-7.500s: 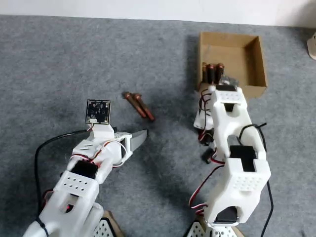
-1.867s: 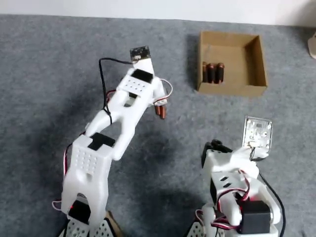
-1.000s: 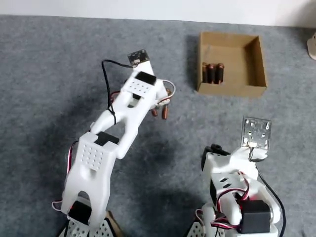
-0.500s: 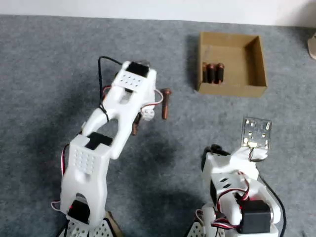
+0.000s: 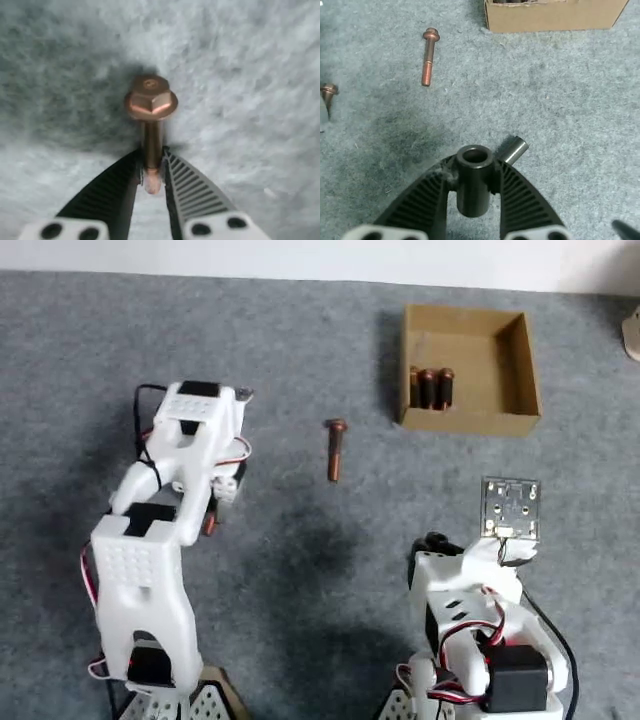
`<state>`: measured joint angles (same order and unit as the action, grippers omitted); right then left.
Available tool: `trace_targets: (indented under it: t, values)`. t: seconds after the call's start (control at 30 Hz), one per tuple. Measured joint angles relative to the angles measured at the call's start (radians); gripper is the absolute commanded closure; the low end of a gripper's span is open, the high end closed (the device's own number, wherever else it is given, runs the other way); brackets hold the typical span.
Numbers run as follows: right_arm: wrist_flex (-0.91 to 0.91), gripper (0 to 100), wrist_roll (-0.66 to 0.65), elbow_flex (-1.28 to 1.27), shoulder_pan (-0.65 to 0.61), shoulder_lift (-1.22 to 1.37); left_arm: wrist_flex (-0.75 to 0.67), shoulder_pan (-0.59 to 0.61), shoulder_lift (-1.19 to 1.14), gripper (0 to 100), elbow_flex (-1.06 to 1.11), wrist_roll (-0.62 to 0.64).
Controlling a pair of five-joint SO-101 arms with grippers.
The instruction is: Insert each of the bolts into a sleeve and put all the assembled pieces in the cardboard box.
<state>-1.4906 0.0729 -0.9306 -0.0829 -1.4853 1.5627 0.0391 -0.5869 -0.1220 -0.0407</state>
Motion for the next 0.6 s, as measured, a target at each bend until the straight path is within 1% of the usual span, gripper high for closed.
trace_targets:
  t: [0.1,0.17,0.27,0.43,0.6]
  values:
    - [0.0,99.4,0.0,0.0,0.0,0.0,0.0,0.018,0.006,100,0.028,-0.101]
    - [0.0,99.4,0.0,0.0,0.0,0.0,0.0,0.02,0.012,100,0.038,-0.133]
    - [0.0,99.4,0.0,0.0,0.0,0.0,0.0,0.02,0.014,99,0.04,-0.143]
    - [0.0,99.4,0.0,0.0,0.0,0.0,0.0,0.021,0.014,85,0.04,-0.149]
    - [0.0,99.4,0.0,0.0,0.0,0.0,0.061,0.035,0.012,85,0.003,-0.149]
